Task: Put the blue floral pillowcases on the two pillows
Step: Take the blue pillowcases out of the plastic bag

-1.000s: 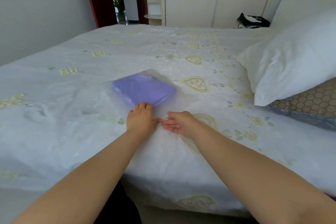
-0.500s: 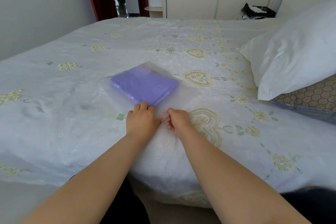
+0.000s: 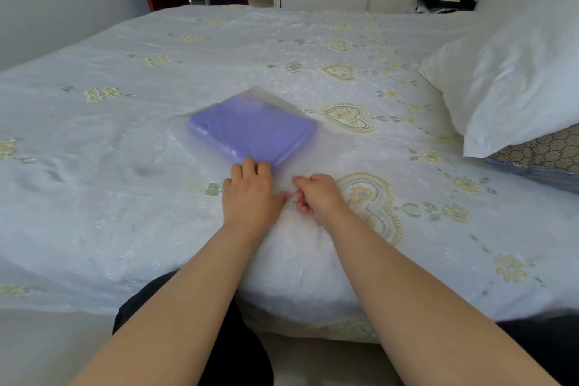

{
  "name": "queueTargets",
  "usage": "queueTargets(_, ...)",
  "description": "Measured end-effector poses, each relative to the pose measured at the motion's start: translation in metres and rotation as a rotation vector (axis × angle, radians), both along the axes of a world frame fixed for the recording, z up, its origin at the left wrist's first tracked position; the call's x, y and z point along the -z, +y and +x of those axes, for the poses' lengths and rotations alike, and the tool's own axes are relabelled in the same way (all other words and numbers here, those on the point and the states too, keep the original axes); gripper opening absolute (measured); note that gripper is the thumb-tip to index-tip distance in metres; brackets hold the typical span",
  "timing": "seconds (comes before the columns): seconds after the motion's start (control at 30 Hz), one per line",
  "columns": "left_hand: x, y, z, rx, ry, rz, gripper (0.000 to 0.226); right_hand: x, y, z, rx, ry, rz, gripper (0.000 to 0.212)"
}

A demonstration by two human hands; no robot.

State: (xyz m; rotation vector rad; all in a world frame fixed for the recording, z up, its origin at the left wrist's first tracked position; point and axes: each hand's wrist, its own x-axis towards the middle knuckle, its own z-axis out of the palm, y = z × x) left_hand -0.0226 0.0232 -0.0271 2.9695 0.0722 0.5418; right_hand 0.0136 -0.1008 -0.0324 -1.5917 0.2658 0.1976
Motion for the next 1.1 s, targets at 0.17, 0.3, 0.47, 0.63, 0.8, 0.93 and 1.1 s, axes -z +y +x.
queueTargets(0.17, -0.004, 0.016, -0.002, -0.057, 0.08, -0.272, 0.06, -0.006, 0.002, -0.007, -0.038, -0.005, -0.064, 0.024)
queueTargets(0.3, -0.009, 0.025, 0.001, -0.05, 0.09, -0.425, 0.03, -0.021, 0.002, -0.015, -0.256, 0.089, -0.051, 0.024)
queueTargets(0.47, -0.01, 0.031, 0.002, -0.02, 0.065, -0.453, 0.015, -0.023, 0.017, -0.022, -0.236, 0.185, 0.042, 0.017)
queueTargets(0.63, -0.007, 0.024, 0.002, 0.08, -0.116, -0.25, 0.018, -0.014, 0.017, -0.023, -0.145, 0.182, 0.186, 0.004)
queueTargets(0.8, -0.008, 0.023, 0.003, 0.127, -0.253, -0.134, 0.018, -0.011, 0.018, -0.027, -0.062, 0.108, 0.191, 0.019)
queueTargets(0.93, -0.013, 0.023, 0.002, 0.12, -0.197, -0.244, 0.017, -0.004, 0.018, -0.036, -0.048, -0.025, 0.225, 0.028)
queueTargets(1.1, -0.017, 0.02, 0.001, 0.041, -0.003, -0.441, 0.013, -0.003, 0.007, -0.042, -0.237, -0.089, 0.222, 0.022)
